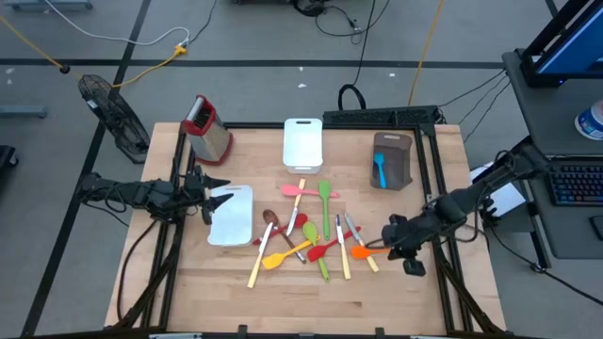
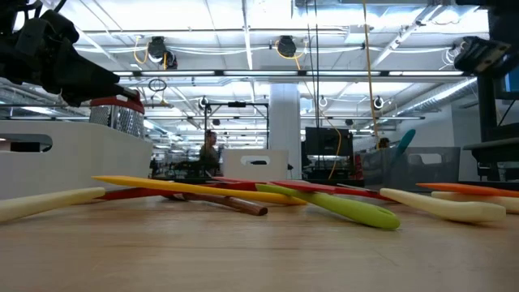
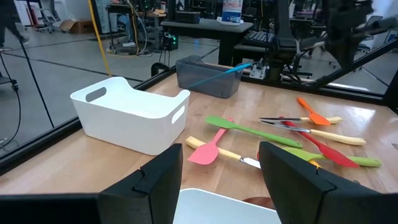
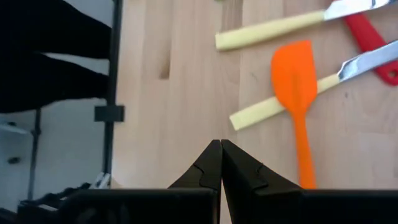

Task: Pick & Place Kitchen Items
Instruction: Put the orange spatula into the black bin

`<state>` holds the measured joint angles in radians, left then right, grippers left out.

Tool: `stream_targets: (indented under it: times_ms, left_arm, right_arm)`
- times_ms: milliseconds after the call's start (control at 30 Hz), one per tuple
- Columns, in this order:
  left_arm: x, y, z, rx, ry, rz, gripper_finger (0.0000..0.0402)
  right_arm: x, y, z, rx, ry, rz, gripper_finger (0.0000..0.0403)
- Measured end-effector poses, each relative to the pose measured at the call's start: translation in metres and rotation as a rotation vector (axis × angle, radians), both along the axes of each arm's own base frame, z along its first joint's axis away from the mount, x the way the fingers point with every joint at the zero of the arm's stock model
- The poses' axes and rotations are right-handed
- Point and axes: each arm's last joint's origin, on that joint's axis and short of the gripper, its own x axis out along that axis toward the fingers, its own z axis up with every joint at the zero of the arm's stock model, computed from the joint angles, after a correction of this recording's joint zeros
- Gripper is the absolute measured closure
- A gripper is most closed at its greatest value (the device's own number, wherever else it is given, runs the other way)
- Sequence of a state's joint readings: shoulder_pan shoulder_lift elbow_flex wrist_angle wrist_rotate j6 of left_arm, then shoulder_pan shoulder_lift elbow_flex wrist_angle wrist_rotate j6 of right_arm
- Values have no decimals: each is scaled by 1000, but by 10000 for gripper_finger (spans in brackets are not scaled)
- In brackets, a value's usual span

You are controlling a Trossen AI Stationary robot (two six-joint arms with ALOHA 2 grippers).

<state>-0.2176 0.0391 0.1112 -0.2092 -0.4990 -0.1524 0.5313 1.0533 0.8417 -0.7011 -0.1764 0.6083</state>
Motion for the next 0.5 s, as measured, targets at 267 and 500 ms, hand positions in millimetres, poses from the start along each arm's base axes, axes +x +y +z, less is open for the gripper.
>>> stream_targets:
  times_ms: [267,500]
  left_arm:
    - [0,0,0,0,0,0,183]
    - [0,0,0,0,0,0,183]
  right_arm:
    - [5,9,-15,-80,52,53,403]
    - [7,8,-23,-113,114,50,401]
